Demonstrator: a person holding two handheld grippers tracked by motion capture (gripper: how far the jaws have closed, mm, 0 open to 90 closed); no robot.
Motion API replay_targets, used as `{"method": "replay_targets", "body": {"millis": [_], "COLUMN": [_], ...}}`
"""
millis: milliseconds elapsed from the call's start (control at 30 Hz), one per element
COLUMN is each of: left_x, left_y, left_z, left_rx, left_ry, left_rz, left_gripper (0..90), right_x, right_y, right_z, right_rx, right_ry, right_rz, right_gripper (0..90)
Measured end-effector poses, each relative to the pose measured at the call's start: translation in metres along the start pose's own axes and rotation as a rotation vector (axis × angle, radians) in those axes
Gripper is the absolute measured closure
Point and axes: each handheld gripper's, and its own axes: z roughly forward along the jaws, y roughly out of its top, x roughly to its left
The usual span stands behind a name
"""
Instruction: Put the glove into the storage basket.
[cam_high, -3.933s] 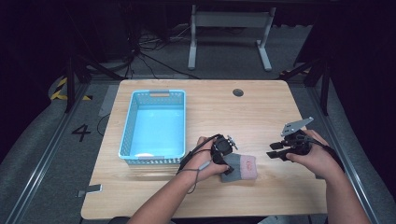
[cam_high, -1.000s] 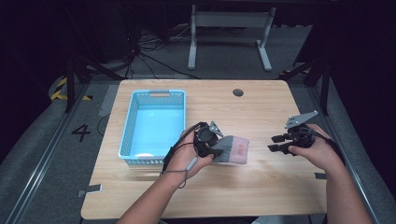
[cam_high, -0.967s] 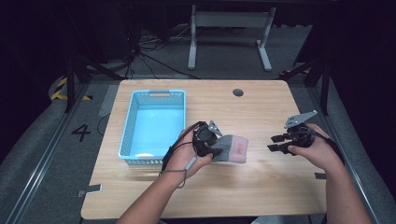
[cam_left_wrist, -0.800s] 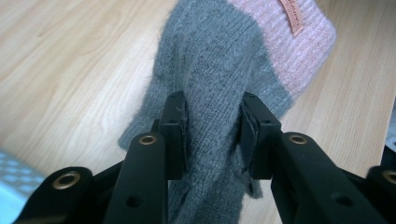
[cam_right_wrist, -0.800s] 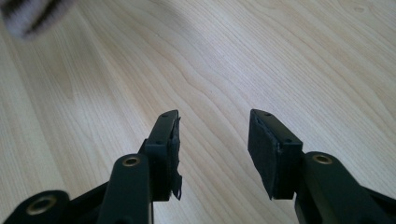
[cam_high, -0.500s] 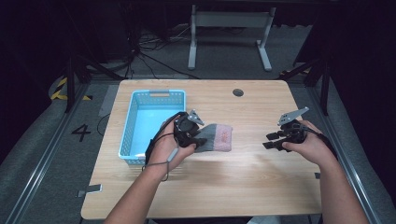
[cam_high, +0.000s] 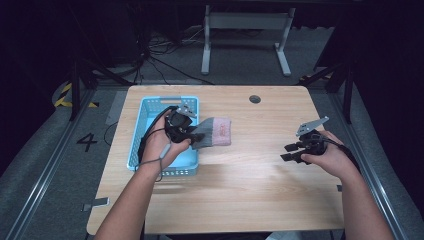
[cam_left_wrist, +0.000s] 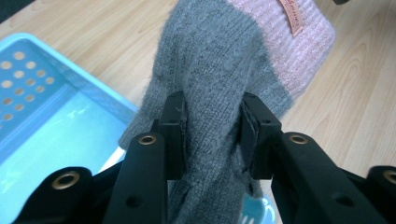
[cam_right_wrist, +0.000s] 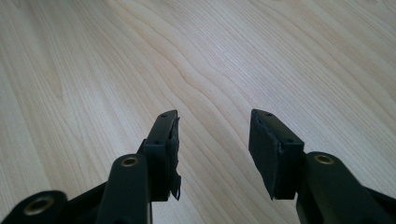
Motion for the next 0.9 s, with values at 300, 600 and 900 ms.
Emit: {"method": "replay_targets", "body": {"millis": [300,600,900], "left_x": [0.031,0.06,0.085], "left_y": [-0.005,-0.011,-0.019], "left_z": [-0.01,-0.021,-0.031], "left_rx": [-0.02,0.002,0.014], "left_ry": [0.017,0.055,0.072], "left_rz": [-0.014,-0.029,-0.058], "left_gripper": [65.7,65.7,65.8], "right_x": [0.005,0.011,0.013], "right_y": [-0.005,-0.009,-0.017], "right_z": [-0.001,-0.004,-0.006], "right_rx": [0.01,0.004,0.008], "right_ry": [-0.011,-0.013,-0.02], "right_rz": [0.003,-0.002,0.013], "right_gripper": [53.4,52.9,52.5]}}
